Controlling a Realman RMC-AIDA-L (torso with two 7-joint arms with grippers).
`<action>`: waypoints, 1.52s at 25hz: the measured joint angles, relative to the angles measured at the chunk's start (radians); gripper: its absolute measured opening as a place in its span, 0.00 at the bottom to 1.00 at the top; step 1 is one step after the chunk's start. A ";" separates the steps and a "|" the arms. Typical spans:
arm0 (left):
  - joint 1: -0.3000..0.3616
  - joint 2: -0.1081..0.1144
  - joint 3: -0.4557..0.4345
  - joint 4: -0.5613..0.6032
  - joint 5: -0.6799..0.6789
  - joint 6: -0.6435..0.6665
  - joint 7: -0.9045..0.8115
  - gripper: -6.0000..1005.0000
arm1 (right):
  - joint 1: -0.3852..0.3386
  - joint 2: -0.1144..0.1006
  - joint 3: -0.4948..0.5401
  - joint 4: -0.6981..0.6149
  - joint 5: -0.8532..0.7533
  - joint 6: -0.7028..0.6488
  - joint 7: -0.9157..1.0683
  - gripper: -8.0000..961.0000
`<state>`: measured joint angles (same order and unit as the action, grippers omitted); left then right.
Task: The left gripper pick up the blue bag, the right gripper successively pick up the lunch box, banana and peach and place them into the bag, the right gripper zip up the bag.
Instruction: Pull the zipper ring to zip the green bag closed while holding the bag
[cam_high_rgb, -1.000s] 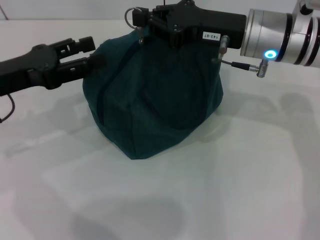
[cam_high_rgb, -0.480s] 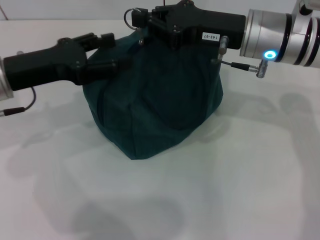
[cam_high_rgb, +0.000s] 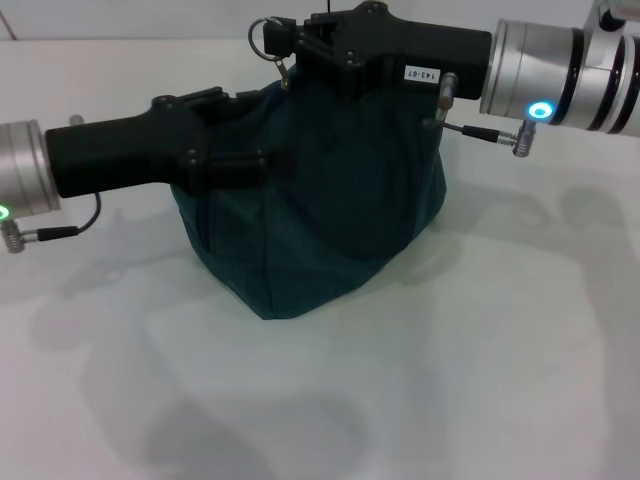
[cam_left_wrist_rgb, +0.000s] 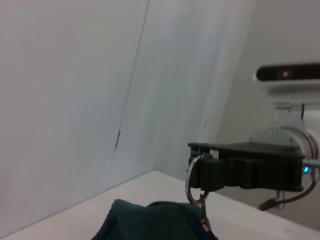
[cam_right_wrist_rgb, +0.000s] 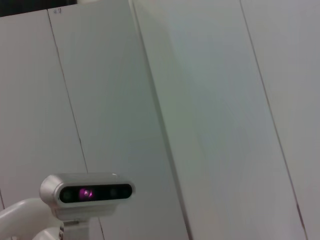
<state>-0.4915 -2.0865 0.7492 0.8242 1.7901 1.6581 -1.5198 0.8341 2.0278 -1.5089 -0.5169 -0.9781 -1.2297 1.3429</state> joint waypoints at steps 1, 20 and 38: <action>0.000 0.000 0.010 0.000 -0.001 -0.009 0.002 0.87 | 0.000 0.000 -0.002 0.000 0.001 0.000 0.000 0.01; 0.002 0.001 0.036 -0.037 -0.053 -0.078 0.023 0.69 | -0.042 0.000 -0.048 -0.004 0.074 -0.010 0.005 0.01; 0.004 -0.001 0.076 -0.037 -0.058 -0.076 0.038 0.12 | -0.087 0.000 -0.050 0.000 0.131 -0.036 0.011 0.01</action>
<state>-0.4879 -2.0877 0.8256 0.7870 1.7324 1.5824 -1.4822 0.7471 2.0278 -1.5593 -0.5169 -0.8474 -1.2655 1.3536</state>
